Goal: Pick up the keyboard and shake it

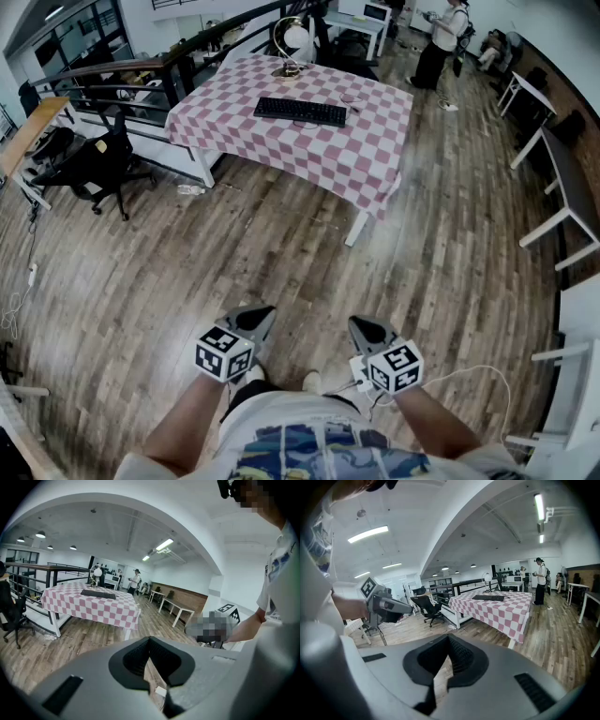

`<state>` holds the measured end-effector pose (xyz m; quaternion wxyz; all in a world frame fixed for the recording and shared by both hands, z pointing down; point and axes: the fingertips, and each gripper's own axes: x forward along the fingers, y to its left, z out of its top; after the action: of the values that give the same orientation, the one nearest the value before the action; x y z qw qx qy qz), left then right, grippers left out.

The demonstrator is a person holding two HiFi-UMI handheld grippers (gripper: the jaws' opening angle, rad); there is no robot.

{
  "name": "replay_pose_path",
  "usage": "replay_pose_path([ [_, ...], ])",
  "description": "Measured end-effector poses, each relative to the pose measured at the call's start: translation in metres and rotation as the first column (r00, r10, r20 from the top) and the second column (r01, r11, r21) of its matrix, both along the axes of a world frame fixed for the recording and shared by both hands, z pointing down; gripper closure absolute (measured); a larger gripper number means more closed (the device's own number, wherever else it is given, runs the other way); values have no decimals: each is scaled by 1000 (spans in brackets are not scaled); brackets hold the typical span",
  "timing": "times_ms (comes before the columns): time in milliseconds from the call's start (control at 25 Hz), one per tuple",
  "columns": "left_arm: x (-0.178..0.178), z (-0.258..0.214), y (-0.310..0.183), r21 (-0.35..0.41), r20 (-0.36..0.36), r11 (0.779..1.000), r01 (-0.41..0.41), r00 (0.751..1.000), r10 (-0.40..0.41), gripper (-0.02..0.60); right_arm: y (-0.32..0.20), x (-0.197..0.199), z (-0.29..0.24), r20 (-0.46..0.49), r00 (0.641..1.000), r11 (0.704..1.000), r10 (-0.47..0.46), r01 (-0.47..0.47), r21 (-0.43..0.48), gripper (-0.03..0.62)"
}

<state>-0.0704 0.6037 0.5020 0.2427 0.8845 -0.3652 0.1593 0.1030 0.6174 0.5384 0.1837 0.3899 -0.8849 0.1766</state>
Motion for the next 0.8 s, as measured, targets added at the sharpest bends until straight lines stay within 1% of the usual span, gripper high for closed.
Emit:
replay_pose_path([
  [160,38,3,-11,8,-3,1000,1,1000,-1,578,-15,35,-3,-5,1000,1000,11,-11,14,597],
  [320,61,7,-20,-2,12,1000,-10,1000,11,578,-30,51,4,6,1000,1000,-1,1,25,597],
  [400,67,8,-31,-4,15,1000,-13,1000,13,578,-41,55,4,11,1000,1000,1,-1,20,597],
  [560,67,13,-72,4,31,1000,0,1000,0,577,-79,61,12,43,998,999,43,-44,10,594],
  [640,66,15,-96,9,25,1000,-6,1000,6,577,-103,62,13,33,998,998,61,-62,16,590],
  [680,64,17,-109,12,20,1000,-12,1000,11,577,-116,61,13,24,997,997,69,-70,17,579],
  [800,53,21,-155,7,0,1000,-15,1000,15,574,-153,55,14,5,995,995,97,-97,4,563],
])
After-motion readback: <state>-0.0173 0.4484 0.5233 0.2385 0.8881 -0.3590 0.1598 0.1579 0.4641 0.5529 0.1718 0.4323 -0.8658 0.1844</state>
